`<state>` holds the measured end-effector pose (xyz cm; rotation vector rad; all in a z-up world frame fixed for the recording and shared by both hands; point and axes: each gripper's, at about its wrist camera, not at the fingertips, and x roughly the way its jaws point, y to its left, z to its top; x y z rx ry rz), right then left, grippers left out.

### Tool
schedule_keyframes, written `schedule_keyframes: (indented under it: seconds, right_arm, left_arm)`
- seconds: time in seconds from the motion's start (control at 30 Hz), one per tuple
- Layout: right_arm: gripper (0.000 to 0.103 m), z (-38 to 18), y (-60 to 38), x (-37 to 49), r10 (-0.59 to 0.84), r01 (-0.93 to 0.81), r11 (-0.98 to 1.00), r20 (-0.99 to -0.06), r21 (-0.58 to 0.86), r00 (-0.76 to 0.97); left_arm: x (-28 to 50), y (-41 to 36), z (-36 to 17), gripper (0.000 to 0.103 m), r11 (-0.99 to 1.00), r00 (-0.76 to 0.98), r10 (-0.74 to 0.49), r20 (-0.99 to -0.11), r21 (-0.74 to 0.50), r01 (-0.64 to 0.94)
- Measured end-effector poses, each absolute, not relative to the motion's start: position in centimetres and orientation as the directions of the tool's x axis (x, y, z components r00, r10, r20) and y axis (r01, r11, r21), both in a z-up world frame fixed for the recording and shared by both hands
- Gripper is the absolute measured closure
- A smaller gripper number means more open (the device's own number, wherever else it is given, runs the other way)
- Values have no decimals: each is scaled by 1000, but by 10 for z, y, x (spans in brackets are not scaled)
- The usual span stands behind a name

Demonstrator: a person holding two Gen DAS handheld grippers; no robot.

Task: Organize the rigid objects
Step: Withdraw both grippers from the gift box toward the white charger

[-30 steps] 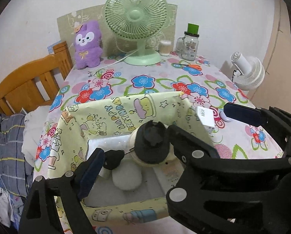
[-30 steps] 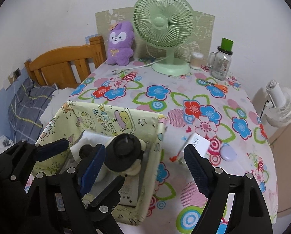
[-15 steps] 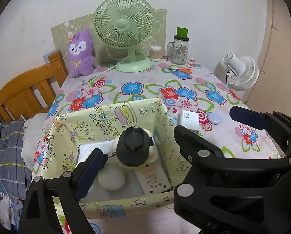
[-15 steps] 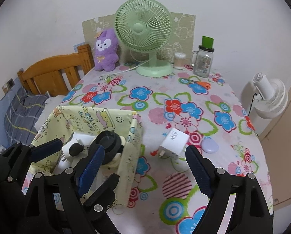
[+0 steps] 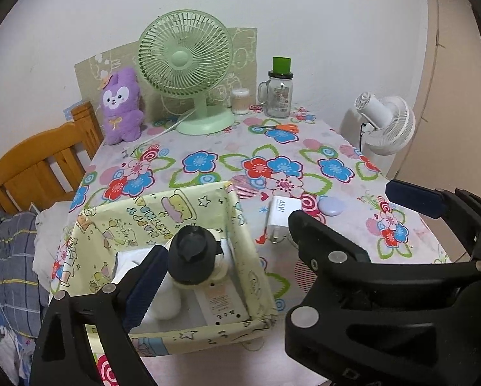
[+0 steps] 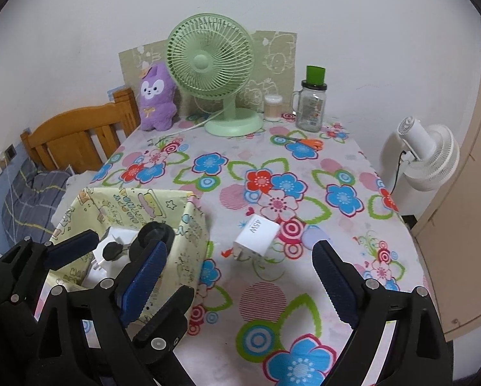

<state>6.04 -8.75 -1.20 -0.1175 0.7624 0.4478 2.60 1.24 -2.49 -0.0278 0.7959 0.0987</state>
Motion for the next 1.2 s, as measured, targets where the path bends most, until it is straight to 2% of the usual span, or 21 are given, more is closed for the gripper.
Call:
schedule_keyframes:
  seconds: [0.7,1.2]
  right_arm:
    - [9,-2,-134,68,279,-355,935,-671,25,687]
    - [9,-2,-164,85,240,-316,949,-667,7,705]
  left_arm:
    - [43,-24,-19,7,999,694,0,-720,-28,-30]
    - [63,-55,-20,7,1000,709,-4,-705,-21,-15]
